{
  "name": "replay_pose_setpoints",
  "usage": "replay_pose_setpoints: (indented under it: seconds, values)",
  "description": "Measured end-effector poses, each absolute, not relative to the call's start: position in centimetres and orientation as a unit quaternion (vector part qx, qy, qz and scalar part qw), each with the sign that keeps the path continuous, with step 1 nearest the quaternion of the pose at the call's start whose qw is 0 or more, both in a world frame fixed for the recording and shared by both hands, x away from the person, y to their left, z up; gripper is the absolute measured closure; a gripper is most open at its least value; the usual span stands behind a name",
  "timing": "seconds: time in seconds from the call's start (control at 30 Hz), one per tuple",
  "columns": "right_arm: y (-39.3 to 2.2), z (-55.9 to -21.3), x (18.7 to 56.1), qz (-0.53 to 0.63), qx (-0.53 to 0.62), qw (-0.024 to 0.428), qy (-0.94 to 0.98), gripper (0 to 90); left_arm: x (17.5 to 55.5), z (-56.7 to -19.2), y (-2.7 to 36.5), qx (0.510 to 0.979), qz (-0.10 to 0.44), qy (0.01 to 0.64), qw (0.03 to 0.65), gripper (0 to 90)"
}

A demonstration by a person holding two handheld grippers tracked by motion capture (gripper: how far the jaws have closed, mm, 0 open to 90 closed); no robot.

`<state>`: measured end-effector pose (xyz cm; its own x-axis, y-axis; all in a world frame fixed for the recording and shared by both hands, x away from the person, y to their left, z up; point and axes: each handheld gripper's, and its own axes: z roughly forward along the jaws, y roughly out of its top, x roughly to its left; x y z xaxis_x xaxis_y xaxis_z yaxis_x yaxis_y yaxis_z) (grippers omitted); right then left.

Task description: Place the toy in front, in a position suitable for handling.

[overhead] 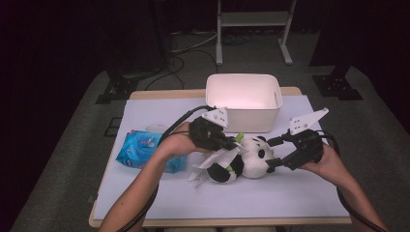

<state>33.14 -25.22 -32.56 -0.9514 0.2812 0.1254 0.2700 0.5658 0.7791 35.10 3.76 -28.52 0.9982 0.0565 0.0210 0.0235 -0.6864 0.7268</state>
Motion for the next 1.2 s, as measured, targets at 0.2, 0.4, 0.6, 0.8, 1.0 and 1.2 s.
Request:
replay_pose_setpoints:
  seconds: [0.2, 0.4, 0.6, 0.8, 1.0, 1.2]
  values:
    - [-24.4, -32.6, 33.0, 0.443, 0.146, 0.003, 0.885, 23.7, 35.0, -28.6, 2.1, 0.92, 0.015, 0.008, 0.391, 85.6]
    - [-23.4, -32.7, 33.0, 0.449, 0.136, -0.003, 0.883, 23.9, 34.9, -28.7, 0.1, 0.919, 0.006, -0.009, 0.395, 85.6]
    - [-22.9, -33.0, 33.1, 0.45, 0.131, -0.008, 0.884, 29.9, 34.7, -28.9, -1.1, 0.918, -0.006, -0.022, 0.396, 85.1]
    - [-22.5, -33.7, 33.4, 0.443, 0.126, -0.025, 0.887, 53.2, 34.6, -29.2, -1.4, 0.915, -0.016, -0.024, 0.402, 84.0]
    - [-22.4, -34.6, 33.6, 0.421, 0.119, -0.03, 0.899, 86.4, 34.7, -29.5, -1.0, 0.915, -0.02, -0.019, 0.403, 75.5]
    - [-22.8, -34.6, 33.8, 0.412, 0.128, -0.025, 0.902, 88.4, 34.9, -29.7, 0.5, 0.912, -0.021, -0.004, 0.411, 68.8]
